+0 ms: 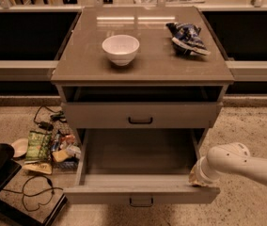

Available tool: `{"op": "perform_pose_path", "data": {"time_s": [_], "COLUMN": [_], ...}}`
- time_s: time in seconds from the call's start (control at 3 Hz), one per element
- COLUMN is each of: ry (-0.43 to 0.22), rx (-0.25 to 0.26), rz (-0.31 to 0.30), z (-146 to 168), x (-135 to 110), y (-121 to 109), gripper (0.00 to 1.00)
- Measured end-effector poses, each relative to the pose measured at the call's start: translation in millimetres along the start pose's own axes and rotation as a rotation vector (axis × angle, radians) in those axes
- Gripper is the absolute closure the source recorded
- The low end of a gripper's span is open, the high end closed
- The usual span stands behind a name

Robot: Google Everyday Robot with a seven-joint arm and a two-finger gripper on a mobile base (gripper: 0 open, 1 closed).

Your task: Open middle drawer

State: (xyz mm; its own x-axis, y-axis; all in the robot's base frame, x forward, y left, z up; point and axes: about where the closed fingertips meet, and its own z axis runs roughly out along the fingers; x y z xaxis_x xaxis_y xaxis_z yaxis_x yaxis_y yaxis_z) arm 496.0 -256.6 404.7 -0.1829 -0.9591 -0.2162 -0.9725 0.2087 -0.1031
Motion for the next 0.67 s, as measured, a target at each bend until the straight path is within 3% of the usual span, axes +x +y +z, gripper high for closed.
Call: {"op": "perform_pose_path", "data": {"time_s": [0.33,0.67], "ry": [-0.046,-0.046], "rx": [-0.019,-0.019], "rz": [0.032,0.032], "z": [7.0,3.1], "x": [7.5,6.3], "y": [27.7,27.0], "gripper": [1.0,1.0]}}
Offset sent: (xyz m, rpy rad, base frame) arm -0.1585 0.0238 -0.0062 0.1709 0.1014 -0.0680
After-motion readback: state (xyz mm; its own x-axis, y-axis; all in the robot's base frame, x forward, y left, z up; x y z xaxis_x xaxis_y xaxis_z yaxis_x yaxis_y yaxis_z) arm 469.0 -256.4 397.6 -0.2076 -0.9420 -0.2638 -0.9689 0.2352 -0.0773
